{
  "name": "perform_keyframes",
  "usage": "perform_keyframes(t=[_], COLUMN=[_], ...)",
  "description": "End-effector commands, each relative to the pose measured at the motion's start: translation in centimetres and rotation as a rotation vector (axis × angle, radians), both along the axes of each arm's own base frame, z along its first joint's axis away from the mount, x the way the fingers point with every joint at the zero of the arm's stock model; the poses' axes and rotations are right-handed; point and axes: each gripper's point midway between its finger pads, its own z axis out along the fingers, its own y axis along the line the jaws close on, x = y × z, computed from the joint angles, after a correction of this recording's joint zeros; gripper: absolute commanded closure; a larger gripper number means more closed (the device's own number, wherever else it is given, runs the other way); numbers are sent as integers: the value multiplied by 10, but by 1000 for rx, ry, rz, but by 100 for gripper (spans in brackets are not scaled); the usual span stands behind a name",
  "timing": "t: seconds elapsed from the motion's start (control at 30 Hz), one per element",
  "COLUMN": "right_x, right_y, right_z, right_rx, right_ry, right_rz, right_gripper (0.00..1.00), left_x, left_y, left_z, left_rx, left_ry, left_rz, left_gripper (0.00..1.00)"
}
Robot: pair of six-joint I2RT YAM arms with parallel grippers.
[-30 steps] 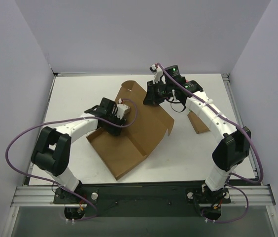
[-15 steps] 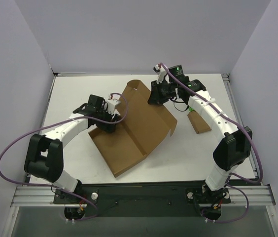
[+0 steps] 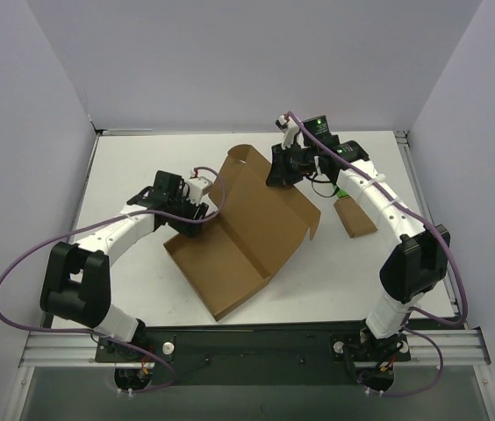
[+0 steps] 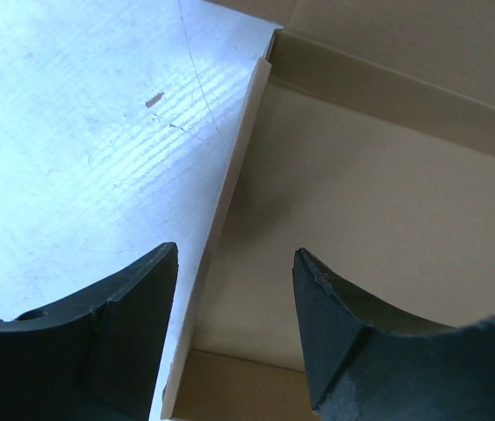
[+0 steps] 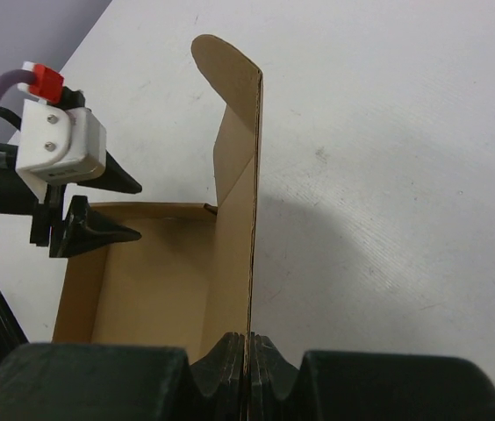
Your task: Fold the paper box
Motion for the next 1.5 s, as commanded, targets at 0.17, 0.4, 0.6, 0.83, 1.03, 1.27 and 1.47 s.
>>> perform_keyframes(t=[0.17,0.4,0.6,0.83,1.03,1.27,1.47], right_x=[-9,-19,-35,-45,-50,-40,-5], right_y=[3,16,37,63,84,68,-17], right_z=[20,26,39,49,46,47,66], right_rx=[32,99,242,342,370,356,425], right_ry=[-43,-36,-35,-38,-27,-16,-30], right_rz=[28,5,0,20,47,-35,-259], right_gripper=[96,100,100,100,100,77,36], left_x=[9,4,-1,-5,-11,-9,-8], left_y=[-8,-19,-27,-37,-49,-42,-40], left_z=[-8,-21,-27,-31,-31,-37,-40], left_rx=[0,55,72,64,57,100,118], left_ry=[28,53,68,85,86,85,79], left_rz=[-25,-67,-90,-124,-167,-158,-162], left_gripper=[70,94,98,99,99,100,100])
